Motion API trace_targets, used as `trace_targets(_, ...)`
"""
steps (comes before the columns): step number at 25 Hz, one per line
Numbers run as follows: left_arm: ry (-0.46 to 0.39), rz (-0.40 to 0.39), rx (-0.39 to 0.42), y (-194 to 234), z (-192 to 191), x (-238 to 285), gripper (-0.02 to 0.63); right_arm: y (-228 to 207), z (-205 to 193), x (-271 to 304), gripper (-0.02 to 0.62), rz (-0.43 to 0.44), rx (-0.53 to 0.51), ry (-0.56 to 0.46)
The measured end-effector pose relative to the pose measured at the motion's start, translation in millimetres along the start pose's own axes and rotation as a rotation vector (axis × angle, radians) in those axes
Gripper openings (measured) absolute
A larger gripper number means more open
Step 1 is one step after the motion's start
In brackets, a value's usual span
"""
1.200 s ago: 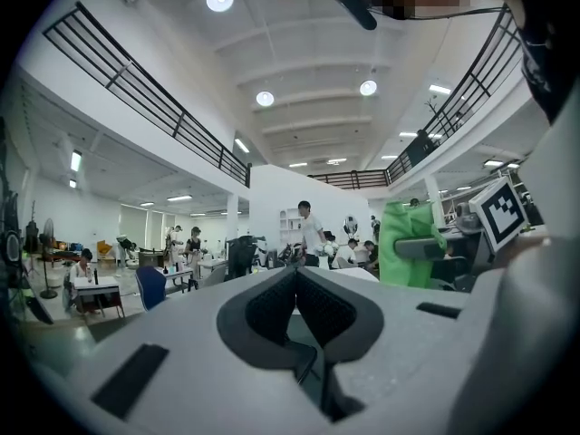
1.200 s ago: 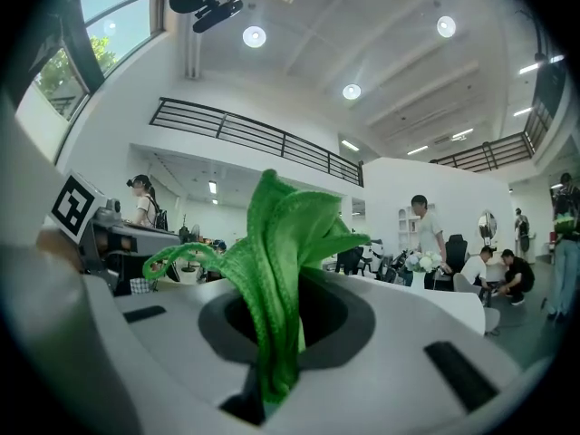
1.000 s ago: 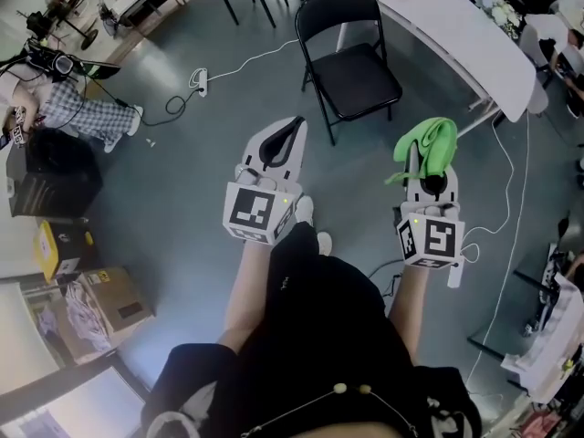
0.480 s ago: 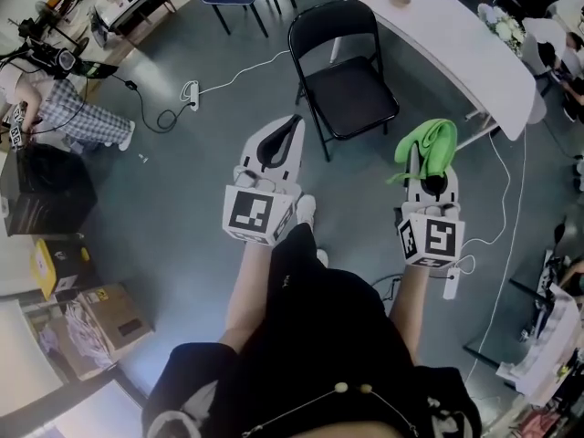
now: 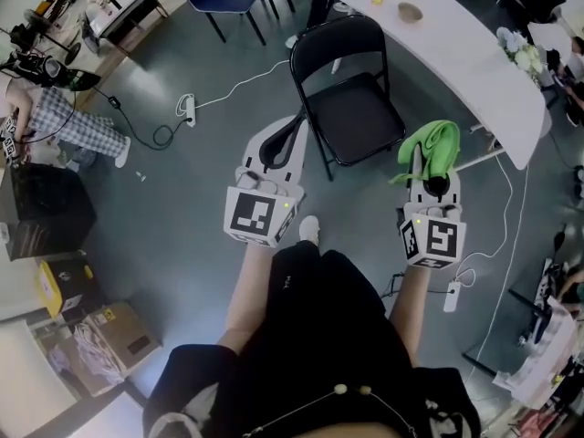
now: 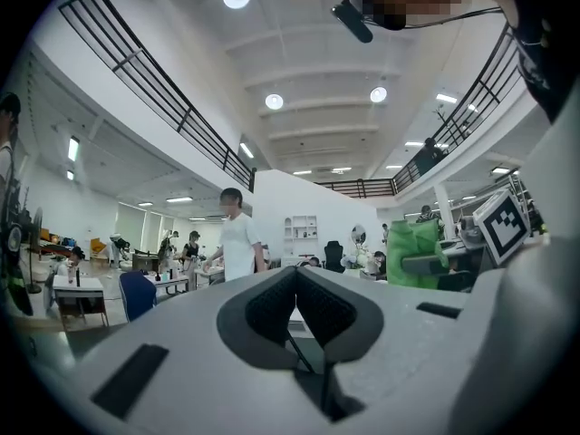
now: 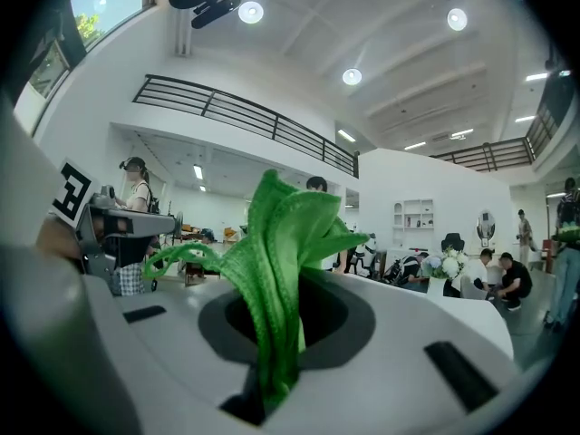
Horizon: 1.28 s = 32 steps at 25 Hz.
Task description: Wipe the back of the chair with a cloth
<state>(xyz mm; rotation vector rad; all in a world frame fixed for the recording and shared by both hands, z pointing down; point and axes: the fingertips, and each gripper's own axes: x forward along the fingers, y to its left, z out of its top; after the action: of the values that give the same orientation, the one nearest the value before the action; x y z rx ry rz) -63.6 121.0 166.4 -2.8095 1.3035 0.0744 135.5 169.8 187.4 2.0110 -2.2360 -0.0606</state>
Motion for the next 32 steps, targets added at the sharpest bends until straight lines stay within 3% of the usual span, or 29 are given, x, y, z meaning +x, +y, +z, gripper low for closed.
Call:
trace_targets(8,0.027,-0.015,-0.031,35,-20,45,0.005,-4,-10,57,0.044,-0.009,-0.021,0.038)
trace_targets(13,0.095,-0.018,-0.035,40,-54,79,0.005,-24,-43,94,0.044,0.010,-0.034,0.086)
trace_targets(18,0.156,-0.001,-0.008,47,-81,118,0.005,-49,-77,145,0.044,0.053,-0.122,0.133)
trace_targets(22,0.195,-0.023,0.006,48,-98,150,0.005,-75,-94,186,0.044,0.092,-0.084,0.160)
trace_targets(26,0.204,0.011,0.015,56,-110,177,0.006,-101,-109,225,0.044,0.093,-0.048,0.163)
trace_targets(32,0.255,0.014,-0.029,57,-155,201,0.006,-133,-169,283,0.044,0.075,-0.061,0.227)
